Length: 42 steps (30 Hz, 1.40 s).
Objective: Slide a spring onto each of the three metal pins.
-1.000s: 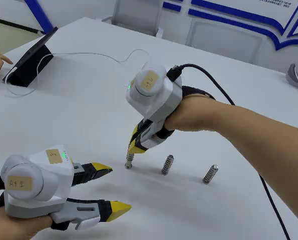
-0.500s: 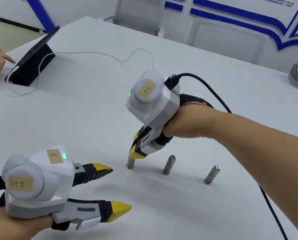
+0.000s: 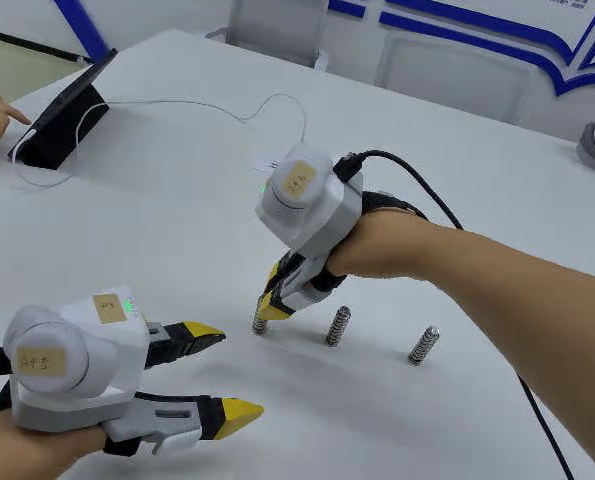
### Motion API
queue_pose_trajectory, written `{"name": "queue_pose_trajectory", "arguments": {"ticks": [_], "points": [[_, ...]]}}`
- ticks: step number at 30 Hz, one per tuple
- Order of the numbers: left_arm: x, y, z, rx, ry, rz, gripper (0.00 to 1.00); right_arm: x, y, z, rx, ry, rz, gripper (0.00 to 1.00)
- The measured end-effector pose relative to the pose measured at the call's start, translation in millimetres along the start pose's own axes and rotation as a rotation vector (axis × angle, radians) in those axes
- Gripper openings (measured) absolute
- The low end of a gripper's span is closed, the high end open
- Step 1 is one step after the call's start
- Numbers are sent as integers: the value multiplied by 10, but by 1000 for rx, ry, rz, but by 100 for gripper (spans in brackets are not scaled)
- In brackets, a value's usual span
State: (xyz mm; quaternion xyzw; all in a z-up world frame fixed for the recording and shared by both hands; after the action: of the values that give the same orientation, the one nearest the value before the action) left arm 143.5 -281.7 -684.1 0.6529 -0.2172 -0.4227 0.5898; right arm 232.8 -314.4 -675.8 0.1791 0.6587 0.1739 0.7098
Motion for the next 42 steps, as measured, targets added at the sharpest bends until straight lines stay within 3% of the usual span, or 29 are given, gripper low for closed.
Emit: {"name": "queue_pose_trajectory", "arguments": {"ticks": [17, 42], "points": [[5, 37, -26, 5, 8, -3, 55, -180, -172, 34, 49, -38, 40, 25], [49, 88, -80, 10, 15, -10, 58, -384, -583, 150, 133, -126, 77, 49]]}}
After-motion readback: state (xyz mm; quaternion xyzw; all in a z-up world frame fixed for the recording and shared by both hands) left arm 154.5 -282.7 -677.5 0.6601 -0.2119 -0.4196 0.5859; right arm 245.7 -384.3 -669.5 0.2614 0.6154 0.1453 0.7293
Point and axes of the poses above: the centre of the closed fingertips' face, and the gripper's own axes: x roughly forward along the fingers, z roughly to its right, y roughly out of its top, the point moved 3 cm from there along -x, roughly backward along the fingers, and after that the axes turned 4 degrees about z, right-handed, at the moved point
